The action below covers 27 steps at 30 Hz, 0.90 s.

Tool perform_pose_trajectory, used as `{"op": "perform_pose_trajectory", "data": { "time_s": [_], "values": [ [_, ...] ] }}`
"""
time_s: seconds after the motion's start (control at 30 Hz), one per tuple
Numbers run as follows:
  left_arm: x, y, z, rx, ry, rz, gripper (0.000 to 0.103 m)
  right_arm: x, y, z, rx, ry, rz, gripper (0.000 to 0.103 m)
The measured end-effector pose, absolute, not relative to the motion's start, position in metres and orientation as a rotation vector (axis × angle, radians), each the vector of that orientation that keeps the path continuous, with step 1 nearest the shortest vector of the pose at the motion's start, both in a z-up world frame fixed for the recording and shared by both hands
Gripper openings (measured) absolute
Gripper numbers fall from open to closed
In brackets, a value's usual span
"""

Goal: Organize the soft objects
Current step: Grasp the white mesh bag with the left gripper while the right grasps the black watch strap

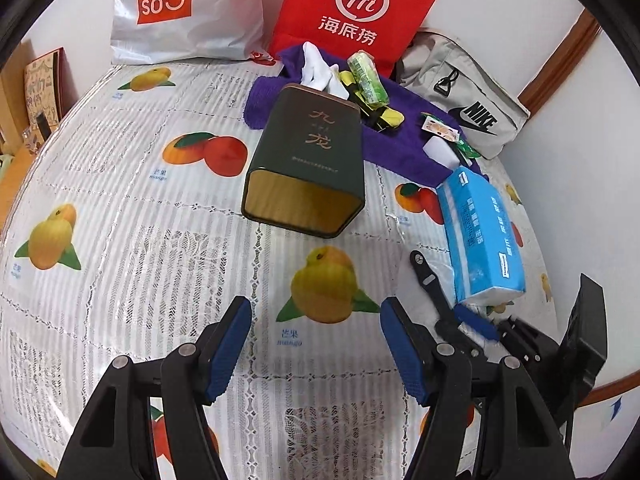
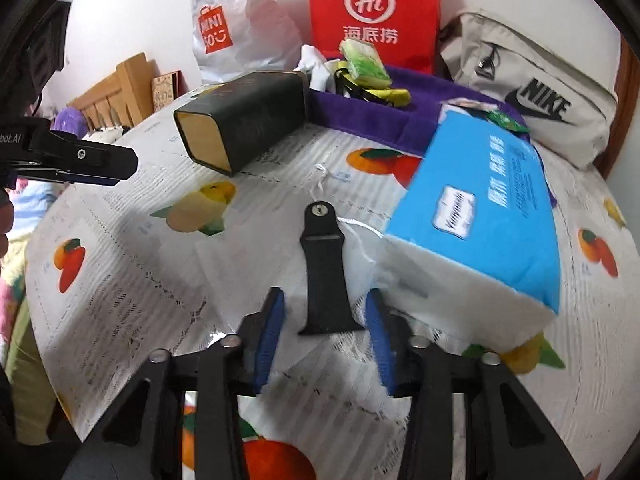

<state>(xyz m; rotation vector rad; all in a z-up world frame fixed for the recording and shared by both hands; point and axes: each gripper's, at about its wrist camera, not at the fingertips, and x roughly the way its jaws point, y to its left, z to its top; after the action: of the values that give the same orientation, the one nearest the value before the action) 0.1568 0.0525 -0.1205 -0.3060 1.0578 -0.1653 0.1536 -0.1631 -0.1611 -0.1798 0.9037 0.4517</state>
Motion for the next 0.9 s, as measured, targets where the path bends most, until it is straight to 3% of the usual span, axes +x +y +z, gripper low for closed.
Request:
{"op": "perform_pose_trajectory", "data": {
  "time_s": [0.23,0.9],
  "values": [
    [0.159,0.048,-0.125,-0.319,1.06,-0.195,0.065,0.139,-0.161,-0.152,-0.173,0.997,0.509,0.022],
    [0.154,0.03,-0.139,-0.292,1.095,-0.255,0.065,0.137,-0.159,-0.141,-0.15,0.977,0.518,0.021]
  ]
}}
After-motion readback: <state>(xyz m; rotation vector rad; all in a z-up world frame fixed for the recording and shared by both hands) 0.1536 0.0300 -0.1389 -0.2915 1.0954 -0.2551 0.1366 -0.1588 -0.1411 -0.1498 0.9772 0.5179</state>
